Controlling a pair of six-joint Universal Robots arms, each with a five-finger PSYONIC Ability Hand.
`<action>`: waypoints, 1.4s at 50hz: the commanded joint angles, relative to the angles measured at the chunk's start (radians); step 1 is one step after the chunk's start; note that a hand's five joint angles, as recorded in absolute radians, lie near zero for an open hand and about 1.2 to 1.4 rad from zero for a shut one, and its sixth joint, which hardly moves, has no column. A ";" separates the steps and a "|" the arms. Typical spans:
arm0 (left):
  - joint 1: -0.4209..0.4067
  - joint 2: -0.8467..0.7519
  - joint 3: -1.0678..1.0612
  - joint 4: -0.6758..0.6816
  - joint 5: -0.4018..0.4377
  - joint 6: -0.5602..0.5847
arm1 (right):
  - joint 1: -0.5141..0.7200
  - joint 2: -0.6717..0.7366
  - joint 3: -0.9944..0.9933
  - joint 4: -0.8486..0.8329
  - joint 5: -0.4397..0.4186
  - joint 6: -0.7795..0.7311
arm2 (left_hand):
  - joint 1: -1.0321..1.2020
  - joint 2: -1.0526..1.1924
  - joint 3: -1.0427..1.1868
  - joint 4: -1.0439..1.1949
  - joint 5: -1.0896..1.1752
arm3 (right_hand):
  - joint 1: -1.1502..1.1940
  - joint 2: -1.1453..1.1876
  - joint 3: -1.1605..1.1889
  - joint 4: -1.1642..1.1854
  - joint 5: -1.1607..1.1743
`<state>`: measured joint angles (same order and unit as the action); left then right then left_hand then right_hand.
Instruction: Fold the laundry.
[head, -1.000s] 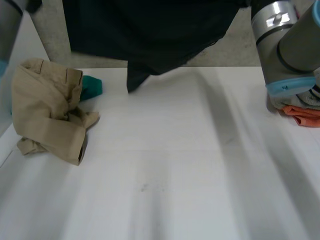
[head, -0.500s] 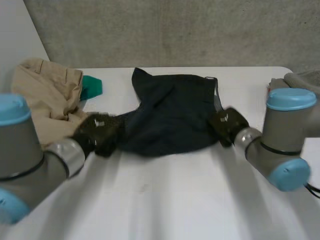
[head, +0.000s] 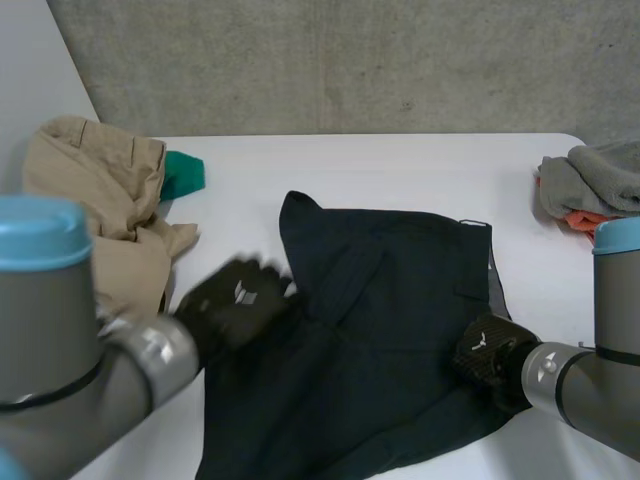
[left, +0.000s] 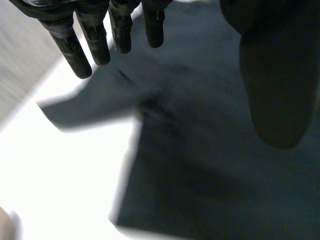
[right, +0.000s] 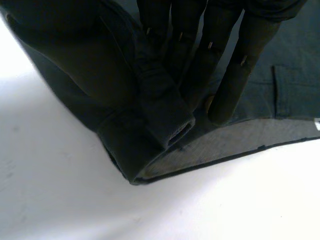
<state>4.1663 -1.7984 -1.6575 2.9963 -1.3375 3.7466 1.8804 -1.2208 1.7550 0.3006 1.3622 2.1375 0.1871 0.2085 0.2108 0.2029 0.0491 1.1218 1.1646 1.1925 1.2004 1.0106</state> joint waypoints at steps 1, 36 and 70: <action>-0.029 -0.248 0.323 0.184 0.113 0.032 | 0.017 0.006 0.015 -0.100 0.005 0.059 | -0.013 -0.034 -0.036 -0.028 -0.049 | 0.275 0.232 0.204 0.196 0.211; 0.023 -0.896 1.113 0.093 0.259 0.312 | -0.018 0.011 0.054 -0.193 -0.034 0.119 | 1.209 1.188 1.185 1.193 1.173 | 0.275 0.232 0.204 0.196 0.211; 0.020 -0.579 0.683 -0.177 -0.435 0.024 | -0.004 -0.060 0.078 -0.193 -0.063 0.154 | 1.209 1.188 1.185 1.193 1.173 | 0.275 0.232 0.204 0.196 0.211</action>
<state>4.1761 -2.3554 -1.0293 2.8695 -1.6834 3.7972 1.8796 -1.2691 1.8318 0.1110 1.2973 2.2828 1.1585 1.1966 1.1890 1.1976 0.9787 1.1218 1.1646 1.1925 1.2005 1.0240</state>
